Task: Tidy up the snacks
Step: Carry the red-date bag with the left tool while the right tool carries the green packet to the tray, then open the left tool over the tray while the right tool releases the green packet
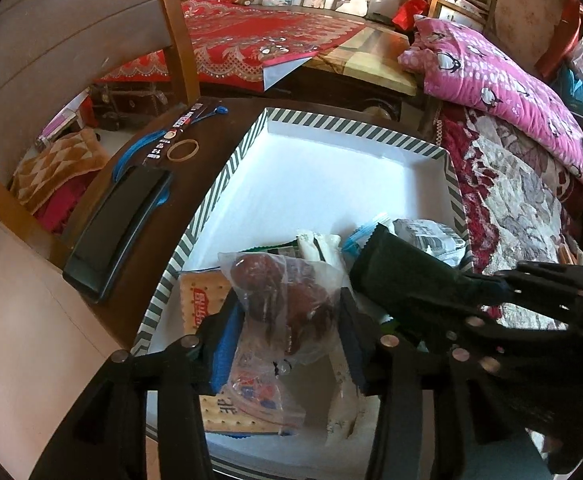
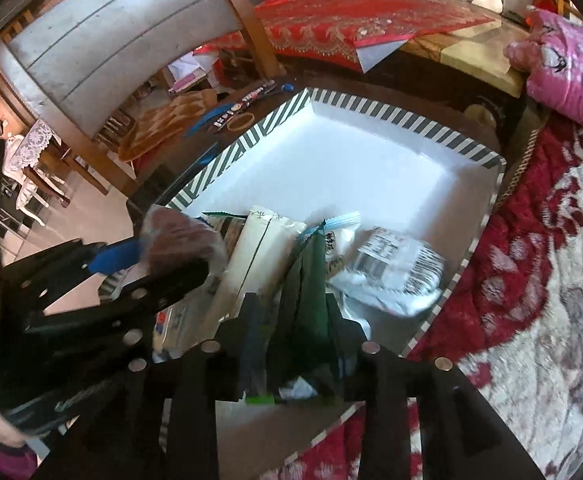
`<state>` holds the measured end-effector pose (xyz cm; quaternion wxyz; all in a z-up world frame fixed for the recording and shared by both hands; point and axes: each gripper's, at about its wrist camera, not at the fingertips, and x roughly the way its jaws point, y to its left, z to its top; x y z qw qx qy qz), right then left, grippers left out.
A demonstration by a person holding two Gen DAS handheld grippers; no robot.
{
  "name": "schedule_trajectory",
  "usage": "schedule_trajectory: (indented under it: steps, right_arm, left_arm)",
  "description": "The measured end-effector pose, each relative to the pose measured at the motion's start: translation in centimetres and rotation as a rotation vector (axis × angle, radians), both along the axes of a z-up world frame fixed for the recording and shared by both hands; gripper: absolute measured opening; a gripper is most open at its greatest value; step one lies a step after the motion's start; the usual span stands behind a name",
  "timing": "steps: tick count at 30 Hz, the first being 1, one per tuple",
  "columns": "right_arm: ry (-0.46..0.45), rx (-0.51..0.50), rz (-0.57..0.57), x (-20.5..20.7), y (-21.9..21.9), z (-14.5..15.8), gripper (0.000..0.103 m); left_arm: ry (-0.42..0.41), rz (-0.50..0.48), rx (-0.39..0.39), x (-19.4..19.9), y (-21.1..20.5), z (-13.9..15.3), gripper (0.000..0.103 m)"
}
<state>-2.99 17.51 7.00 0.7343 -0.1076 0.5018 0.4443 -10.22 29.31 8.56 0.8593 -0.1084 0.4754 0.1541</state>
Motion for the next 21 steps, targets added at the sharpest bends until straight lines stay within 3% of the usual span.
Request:
schedule_trajectory:
  steps: [9, 11, 21]
  right_arm:
    - [-0.026, 0.036, -0.041, -1.4, -4.7, 2.3, 0.046]
    - [-0.028, 0.045, -0.059, -1.3, -5.7, 2.6, 0.052]
    - [-0.053, 0.045, -0.168, -1.3, -12.9, 3.8, 0.060]
  left_arm:
    - [-0.034, -0.021, 0.044, -0.1, -2.3, 2.2, 0.075]
    - [-0.039, -0.038, 0.056, 0.1, -3.3, 2.7, 0.077]
    - [-0.059, -0.130, 0.071, 1.7, -8.6, 3.7, 0.081]
